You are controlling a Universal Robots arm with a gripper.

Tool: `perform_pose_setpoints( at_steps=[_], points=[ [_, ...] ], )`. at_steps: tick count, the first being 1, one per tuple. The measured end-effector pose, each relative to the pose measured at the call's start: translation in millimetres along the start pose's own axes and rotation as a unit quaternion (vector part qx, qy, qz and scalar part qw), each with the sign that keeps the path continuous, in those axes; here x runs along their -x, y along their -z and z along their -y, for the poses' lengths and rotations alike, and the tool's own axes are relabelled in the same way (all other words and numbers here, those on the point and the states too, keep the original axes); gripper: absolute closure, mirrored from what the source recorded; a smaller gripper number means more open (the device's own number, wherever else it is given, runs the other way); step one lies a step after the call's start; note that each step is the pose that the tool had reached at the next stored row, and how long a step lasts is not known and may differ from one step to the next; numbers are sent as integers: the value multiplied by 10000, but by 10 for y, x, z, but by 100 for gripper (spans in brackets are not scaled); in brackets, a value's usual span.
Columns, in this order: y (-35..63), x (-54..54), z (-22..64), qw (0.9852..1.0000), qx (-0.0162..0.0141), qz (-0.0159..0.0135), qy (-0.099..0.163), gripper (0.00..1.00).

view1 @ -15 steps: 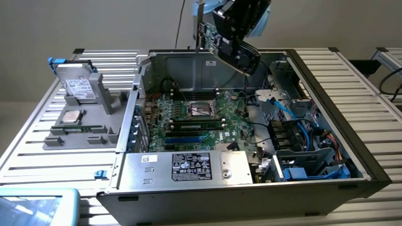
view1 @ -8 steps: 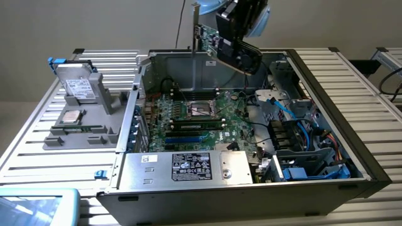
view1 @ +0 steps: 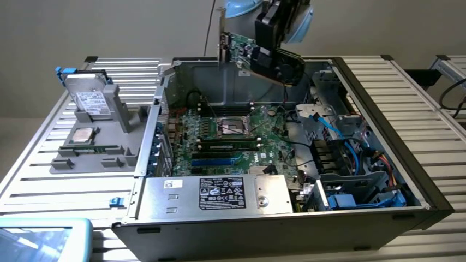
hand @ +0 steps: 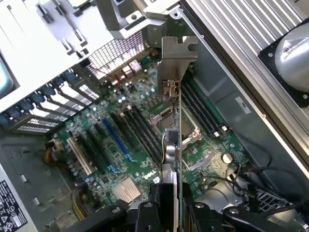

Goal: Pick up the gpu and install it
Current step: 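Insert the gpu into the slot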

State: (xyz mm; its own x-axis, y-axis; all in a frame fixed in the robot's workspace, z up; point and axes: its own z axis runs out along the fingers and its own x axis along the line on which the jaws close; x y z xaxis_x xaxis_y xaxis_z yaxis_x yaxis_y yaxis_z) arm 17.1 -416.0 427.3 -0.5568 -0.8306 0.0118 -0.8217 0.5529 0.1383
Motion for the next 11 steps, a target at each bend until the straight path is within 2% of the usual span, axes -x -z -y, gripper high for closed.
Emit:
perform_pose_setpoints(
  at_steps=[3, 6, 11],
  points=[
    [-7, 0, 1, 9996, -3, -38, 273, 72],
    [-14, 0, 2, 9985, -6, -75, 542, 72],
    [-26, 1, 4, 9949, -12, -139, 994, 72]
  ],
)
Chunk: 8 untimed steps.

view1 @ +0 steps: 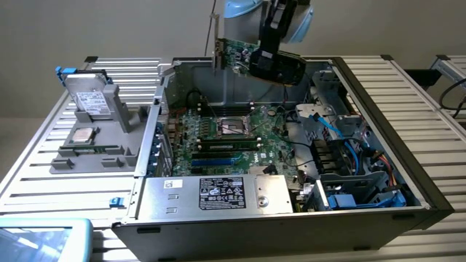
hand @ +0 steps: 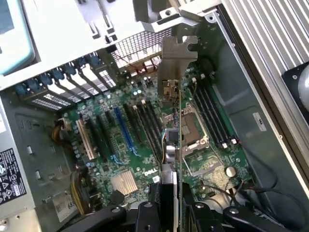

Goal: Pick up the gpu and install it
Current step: 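Insert the gpu into the slot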

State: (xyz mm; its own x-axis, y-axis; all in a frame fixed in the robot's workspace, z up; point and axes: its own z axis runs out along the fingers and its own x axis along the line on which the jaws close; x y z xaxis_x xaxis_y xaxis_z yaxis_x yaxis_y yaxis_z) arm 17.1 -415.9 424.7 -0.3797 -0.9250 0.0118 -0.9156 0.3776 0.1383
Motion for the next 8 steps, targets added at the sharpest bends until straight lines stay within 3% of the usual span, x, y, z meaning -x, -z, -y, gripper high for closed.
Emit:
perform_pose_setpoints(
  at_steps=[4, 8],
  points=[
    [-6, 0, 1, 9993, -7, -49, 360, 72],
    [-8, 0, 1, 9974, -21, -97, 720, 72]
  ],
)
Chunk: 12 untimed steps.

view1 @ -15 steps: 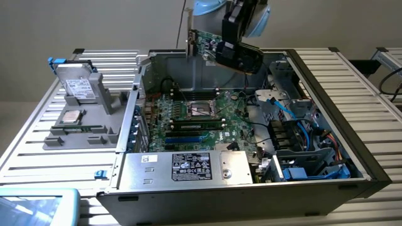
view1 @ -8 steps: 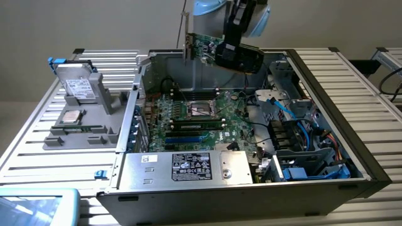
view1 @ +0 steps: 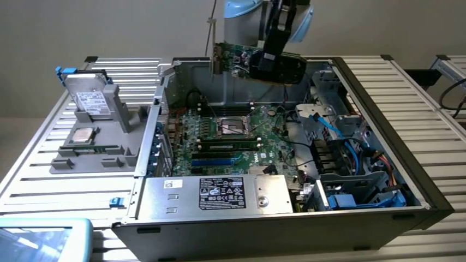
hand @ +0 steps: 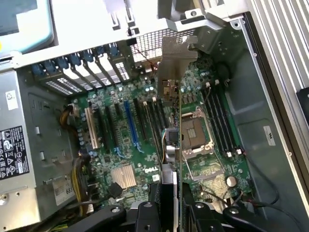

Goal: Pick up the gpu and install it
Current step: 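Insert the gpu into the slot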

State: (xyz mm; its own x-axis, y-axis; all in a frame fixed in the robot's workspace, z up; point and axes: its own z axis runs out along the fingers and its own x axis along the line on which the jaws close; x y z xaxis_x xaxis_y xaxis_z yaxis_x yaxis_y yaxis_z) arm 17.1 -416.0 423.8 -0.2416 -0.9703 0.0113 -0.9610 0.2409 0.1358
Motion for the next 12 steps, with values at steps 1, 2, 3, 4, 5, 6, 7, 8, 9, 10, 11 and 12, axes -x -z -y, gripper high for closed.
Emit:
perform_pose_setpoints(
  at_steps=[1, 2, 3, 4, 5, 6, 7, 8, 9, 10, 11, 12],
  points=[
    [0, 0, 0, 10000, -5, -13, 90, 72],
    [0, 0, 0, 9998, -10, -26, 175, 72],
    [0, 0, 0, 9996, -16, -40, 262, 72],
    [-1, 0, 0, 9994, -28, -55, 344, 72],
    [-1, 0, 0, 9991, -40, -67, 411, 72],
    [-2, 0, 0, 9988, -56, -79, 481, 72],
    [-2, 0, 0, 9984, -75, -91, 546, 72],
    [-2, 0, 0, 9980, -97, -104, 609, 72],
    [-3, 0, 0, 9976, -120, -117, 668, 72],
    [-4, 0, 0, 9972, -137, -141, 727, 72],
    [-5, 0, 1, 9966, -155, -165, 787, 72],
    [-6, 0, 1, 9961, -169, -192, 847, 72]
  ],
)
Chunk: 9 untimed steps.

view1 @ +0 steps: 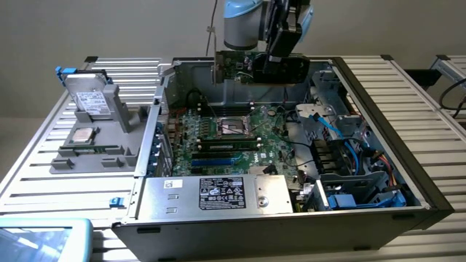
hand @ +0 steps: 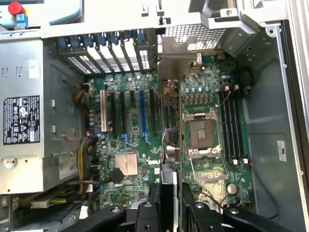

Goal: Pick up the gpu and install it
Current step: 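Insert the gpu into the slot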

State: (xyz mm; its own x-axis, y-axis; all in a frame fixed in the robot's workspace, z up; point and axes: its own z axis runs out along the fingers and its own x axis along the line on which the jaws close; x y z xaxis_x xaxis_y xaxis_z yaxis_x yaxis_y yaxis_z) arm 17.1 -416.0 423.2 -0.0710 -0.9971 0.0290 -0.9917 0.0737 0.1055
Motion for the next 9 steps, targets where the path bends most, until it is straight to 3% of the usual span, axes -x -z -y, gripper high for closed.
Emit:
perform_pose_setpoints(
  at_steps=[4, 6, 9],
  points=[
    [-7, 0, 1, 9997, -51, -123, 200, 72],
    [-9, 3, -1, 9995, -64, -204, 251, 72],
    [-9, 3, -1, 9994, -65, -217, 254, 72]
  ],
)
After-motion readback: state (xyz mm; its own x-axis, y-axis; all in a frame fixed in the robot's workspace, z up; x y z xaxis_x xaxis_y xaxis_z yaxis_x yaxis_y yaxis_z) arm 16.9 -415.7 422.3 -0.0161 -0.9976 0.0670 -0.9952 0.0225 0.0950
